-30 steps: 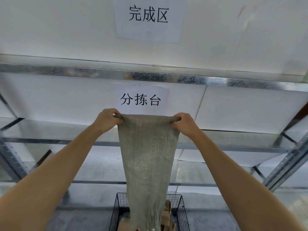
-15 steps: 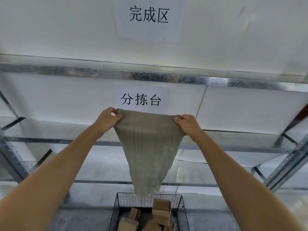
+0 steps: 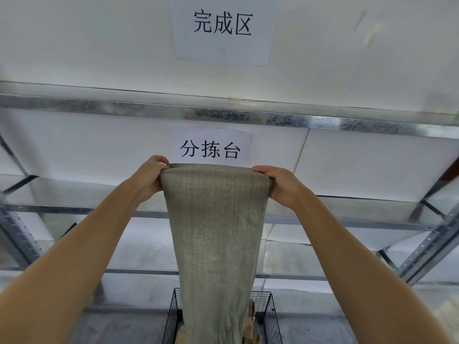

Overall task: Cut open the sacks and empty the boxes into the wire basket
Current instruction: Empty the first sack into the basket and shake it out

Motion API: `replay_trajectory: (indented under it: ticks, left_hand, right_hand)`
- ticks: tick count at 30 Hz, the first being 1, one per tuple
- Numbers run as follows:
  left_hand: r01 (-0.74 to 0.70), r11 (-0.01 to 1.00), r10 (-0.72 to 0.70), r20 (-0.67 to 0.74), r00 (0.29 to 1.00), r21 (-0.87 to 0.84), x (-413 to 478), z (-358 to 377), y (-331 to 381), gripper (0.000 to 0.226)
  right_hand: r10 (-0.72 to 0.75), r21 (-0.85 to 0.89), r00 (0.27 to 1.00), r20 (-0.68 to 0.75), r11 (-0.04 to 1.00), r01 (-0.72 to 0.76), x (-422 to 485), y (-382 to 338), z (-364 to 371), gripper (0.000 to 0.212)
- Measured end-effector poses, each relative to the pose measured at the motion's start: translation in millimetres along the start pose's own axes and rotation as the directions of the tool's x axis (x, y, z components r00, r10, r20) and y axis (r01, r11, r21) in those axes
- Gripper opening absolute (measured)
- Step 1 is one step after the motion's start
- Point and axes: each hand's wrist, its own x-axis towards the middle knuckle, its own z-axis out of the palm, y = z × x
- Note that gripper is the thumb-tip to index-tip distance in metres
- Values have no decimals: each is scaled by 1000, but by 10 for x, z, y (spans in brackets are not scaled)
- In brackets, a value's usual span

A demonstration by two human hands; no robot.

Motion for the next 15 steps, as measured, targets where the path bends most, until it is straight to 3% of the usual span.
replay_trajectory:
  ticks: [5, 7, 8, 11, 13, 15]
  left_hand:
    - [-20, 1000, 18, 186, 982, 9, -41, -135, 36, 27]
    - [-25, 994, -8, 302, 953, 105, -56, -180, 57, 22]
    - [-29, 979, -42, 343, 938, 201, -65, -188, 69, 35]
    - [-101, 820, -128, 354, 927, 563, -80, -103, 72, 69]
    - [-182, 651, -109, 328, 938, 736, -83, 8, 37, 65]
    - [-243, 522, -50, 314, 948, 818, -51, 82, -24, 55]
  right_hand:
    - [40, -28, 989, 145, 999, -36, -5, 12, -53, 37]
    - [31, -91, 988, 149, 996, -18, 10, 11, -59, 44]
    - [27, -132, 993, 118, 991, -11, 29, 13, -58, 48]
    - [25, -313, 999, 39, 950, -12, 77, 11, -27, 54]
    - [17, -506, 999, 47, 863, 9, 68, -3, 8, 56]
    - [-13, -703, 998, 69, 709, 58, 47, -14, 56, 55]
